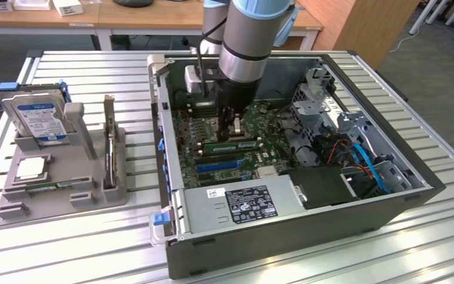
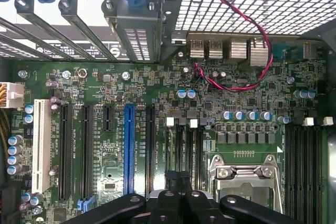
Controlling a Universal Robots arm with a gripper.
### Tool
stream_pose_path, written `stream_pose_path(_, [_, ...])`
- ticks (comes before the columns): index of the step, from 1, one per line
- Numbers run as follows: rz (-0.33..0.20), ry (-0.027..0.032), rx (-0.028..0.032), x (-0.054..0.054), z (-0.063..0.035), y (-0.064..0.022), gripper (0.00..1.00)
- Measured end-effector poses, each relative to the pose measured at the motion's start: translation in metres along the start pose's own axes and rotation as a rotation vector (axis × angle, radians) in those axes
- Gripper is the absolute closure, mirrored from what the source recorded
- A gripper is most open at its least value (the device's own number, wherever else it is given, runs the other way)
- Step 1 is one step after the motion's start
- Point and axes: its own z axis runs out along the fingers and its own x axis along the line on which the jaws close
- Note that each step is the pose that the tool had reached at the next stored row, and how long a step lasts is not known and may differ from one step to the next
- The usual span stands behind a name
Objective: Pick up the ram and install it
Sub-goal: 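Press down the ram until it locks into place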
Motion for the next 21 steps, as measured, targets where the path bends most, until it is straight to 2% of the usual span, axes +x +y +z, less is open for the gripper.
stream_pose_path(11, [0.0,0.0,0.0,0.0005,0.0032,-0.0001,0.89])
stream_pose_path(21, [0.0,-0.0003,0.0002,0.0008,0.0099,-0.0004,0.89])
